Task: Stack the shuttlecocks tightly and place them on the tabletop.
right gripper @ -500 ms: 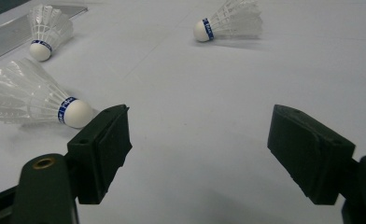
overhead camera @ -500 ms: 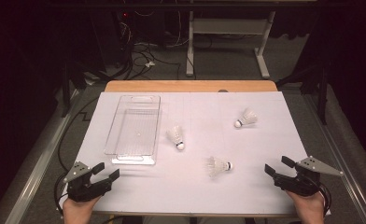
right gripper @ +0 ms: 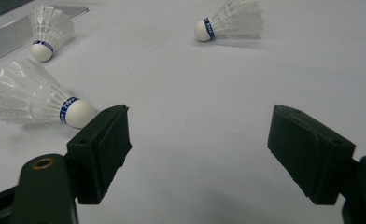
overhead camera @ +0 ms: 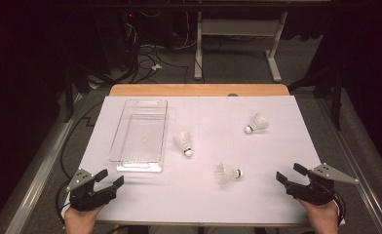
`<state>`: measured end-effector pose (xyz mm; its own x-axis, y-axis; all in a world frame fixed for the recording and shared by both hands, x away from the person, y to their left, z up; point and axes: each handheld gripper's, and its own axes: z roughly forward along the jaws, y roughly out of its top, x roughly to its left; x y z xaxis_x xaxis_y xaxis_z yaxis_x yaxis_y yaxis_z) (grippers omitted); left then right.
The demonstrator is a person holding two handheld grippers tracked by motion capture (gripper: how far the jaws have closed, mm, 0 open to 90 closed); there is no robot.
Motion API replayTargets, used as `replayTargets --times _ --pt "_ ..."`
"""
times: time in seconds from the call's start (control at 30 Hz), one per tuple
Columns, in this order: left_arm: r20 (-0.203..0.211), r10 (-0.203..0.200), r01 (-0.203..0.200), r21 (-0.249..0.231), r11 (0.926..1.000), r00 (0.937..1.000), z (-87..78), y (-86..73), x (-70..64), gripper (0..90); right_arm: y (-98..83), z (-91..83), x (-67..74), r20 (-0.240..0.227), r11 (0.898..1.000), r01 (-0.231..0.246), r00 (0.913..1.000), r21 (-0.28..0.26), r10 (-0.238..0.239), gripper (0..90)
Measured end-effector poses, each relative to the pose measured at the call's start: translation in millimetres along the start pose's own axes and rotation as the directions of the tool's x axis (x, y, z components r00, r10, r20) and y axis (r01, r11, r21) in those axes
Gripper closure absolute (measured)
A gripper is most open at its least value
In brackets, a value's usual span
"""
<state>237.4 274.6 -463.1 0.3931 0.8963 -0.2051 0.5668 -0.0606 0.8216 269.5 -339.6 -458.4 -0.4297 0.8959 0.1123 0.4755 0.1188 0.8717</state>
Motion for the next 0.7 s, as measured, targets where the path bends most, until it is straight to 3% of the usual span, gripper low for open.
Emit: replayTargets --times 0.33,0.53,0.7 --pt "0.005 -0.014 0.014 -0.019 0.9997 0.9999 -2.5 1.5 -3.3 30.3 -0.1 1.1 -0.1 -0.007 1.0 -0.003 1.0 0.01 0.003 21.4" --pt "0.005 0.017 -0.016 -0.038 0.9991 0.9999 -5.0 2.8 -10.6 31.0 -0.6 1.1 -0.7 -0.006 1.0 -0.009 0.9999 0.015 0.009 21.5" --pt "0.006 0.015 -0.014 -0.051 0.9986 0.9999 -8.5 6.4 -16.0 31.7 -0.7 1.7 -0.8 -0.005 1.0 -0.015 0.9999 0.018 0.015 21.4"
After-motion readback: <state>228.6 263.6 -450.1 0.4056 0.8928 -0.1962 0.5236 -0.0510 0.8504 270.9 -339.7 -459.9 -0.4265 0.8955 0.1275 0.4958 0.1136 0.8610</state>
